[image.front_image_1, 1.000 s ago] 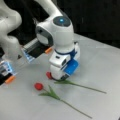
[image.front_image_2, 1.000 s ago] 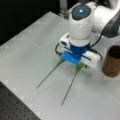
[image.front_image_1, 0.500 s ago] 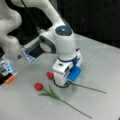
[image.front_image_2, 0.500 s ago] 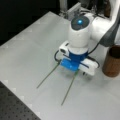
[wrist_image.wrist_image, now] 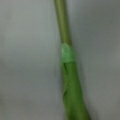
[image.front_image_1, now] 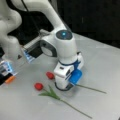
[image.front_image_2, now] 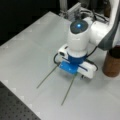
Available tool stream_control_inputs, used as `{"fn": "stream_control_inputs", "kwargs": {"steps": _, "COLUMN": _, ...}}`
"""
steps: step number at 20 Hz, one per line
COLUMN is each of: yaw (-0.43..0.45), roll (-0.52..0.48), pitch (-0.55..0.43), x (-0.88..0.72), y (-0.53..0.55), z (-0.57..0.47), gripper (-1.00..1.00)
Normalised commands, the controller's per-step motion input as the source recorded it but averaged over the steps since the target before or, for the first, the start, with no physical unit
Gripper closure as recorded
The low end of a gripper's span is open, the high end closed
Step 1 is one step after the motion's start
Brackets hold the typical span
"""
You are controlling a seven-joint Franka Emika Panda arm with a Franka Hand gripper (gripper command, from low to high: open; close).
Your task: Flower insertion into a vase
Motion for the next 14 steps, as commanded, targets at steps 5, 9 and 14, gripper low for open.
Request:
{"fn": "stream_control_inputs", "kwargs": {"steps": 5, "yaw": -0.146, "roll": 0.065, "pitch": 0.010, "x": 0.21, "y": -0.02, "z": -0.07, "gripper": -1.00}}
{"fn": "stream_control_inputs", "kwargs": {"steps": 9, "yaw": -0.143, "roll": 0.061, "pitch": 0.005, "x": 0.21, "y": -0.01, "z": -0.08, "gripper": -1.00}}
{"fn": "stream_control_inputs", "kwargs": {"steps": 14, "yaw": -0.155, "roll": 0.072, "pitch": -0.015, "x": 0.19, "y": -0.02, "z": -0.07, "gripper": 1.00}}
